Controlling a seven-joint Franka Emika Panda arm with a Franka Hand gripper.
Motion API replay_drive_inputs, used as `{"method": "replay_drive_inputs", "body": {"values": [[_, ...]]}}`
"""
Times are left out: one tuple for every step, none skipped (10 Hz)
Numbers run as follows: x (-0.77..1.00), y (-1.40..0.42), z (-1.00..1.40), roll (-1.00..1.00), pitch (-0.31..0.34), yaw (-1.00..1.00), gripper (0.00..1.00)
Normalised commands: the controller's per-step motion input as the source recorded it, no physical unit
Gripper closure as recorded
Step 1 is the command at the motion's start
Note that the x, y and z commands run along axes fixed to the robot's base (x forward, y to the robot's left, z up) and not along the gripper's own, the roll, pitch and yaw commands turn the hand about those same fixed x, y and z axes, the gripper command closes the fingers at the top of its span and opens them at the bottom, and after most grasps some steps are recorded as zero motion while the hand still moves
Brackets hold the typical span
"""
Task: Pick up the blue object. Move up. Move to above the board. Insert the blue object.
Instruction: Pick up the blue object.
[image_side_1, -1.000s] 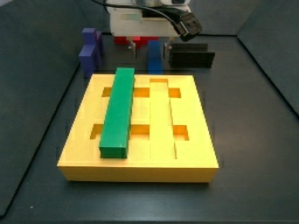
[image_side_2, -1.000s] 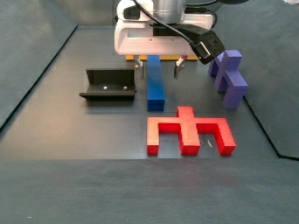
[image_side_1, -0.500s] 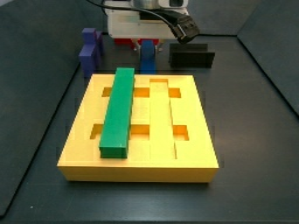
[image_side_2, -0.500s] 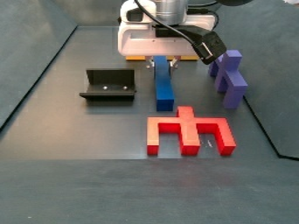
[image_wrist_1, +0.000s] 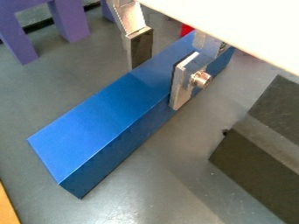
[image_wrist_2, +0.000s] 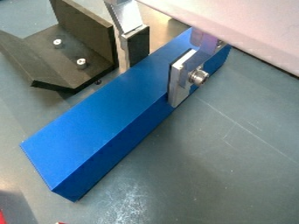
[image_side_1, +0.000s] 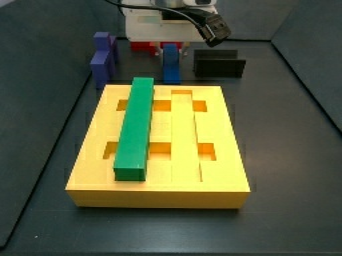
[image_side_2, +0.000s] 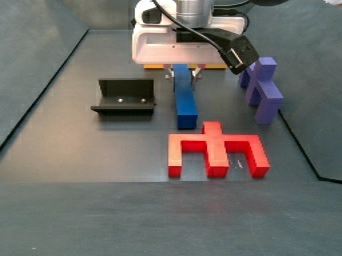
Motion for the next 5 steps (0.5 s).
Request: {"method": "replay_drive_inputs", "body": {"values": [[0.0,0.0,0.0,0.0,0.0,0.0,1.0],[0.0,0.0,0.0,0.0,0.0,0.0,1.0],[0.0,0.0,0.0,0.0,0.0,0.0,1.0],[0.0,0.0,0.0,0.0,0.0,0.0,1.0],[0.0,0.0,0.0,0.0,0.0,0.0,1.0]]}}
